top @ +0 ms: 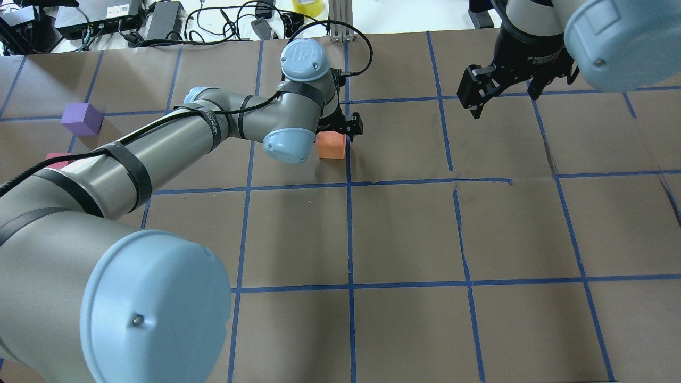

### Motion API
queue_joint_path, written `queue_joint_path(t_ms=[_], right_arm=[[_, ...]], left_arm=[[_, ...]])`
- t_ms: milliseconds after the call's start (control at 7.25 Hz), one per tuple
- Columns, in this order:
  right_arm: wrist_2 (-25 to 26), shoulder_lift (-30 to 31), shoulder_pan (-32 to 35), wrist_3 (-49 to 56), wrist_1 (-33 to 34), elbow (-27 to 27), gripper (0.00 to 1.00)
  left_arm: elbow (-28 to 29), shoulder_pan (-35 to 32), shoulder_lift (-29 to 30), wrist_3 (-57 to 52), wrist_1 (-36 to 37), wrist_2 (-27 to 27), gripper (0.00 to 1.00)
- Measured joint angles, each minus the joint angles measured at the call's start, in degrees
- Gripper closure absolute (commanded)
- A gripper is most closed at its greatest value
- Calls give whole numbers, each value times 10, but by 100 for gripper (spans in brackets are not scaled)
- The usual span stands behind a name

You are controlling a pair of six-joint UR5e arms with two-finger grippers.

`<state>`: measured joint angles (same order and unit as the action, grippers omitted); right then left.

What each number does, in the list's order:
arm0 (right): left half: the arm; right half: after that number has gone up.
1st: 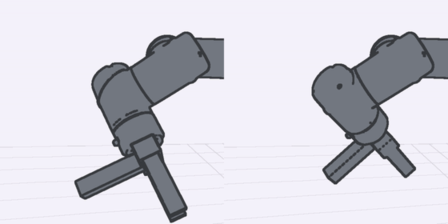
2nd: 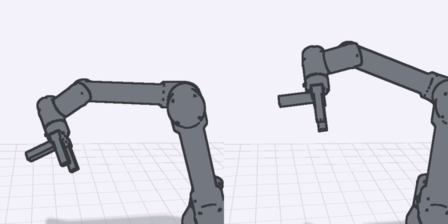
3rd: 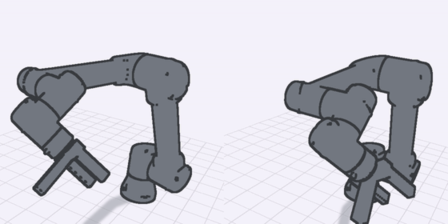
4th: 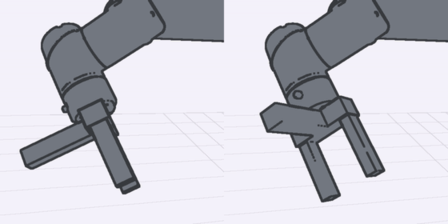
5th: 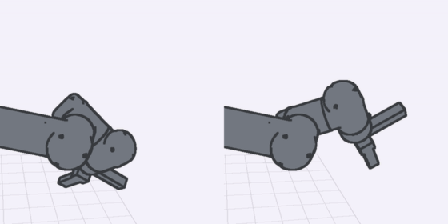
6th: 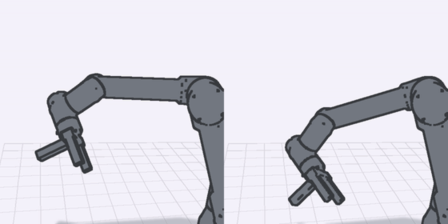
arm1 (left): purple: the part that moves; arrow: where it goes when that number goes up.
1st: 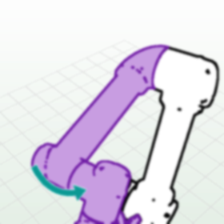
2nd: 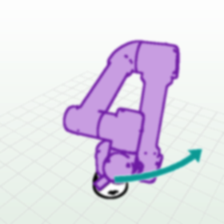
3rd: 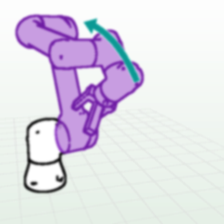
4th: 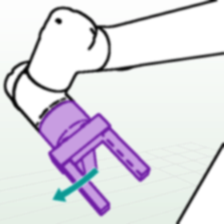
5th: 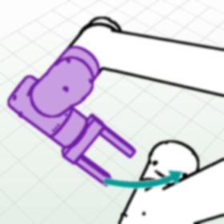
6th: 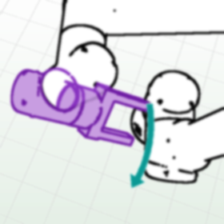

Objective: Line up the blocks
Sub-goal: 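Reach the left gripper to the orange cube while the right arm withdraws, then grasp the orange cube with the left gripper and carry it toward the purple cube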

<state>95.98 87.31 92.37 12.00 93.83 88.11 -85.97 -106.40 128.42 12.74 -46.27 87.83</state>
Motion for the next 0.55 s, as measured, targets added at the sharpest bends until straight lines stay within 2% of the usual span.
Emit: queue_joint_path(t_ms=[138, 276, 552], right_arm=[[0, 1, 0, 3, 3, -1, 0], [1, 2, 0, 5, 4, -1, 0], [0, 2, 1, 5, 5, -1, 0]], left_arm=[[0, 0, 0, 0, -1, 5, 67], [0, -1, 0, 0, -1, 11, 78], [1, 0, -11, 3, -2, 17, 83]])
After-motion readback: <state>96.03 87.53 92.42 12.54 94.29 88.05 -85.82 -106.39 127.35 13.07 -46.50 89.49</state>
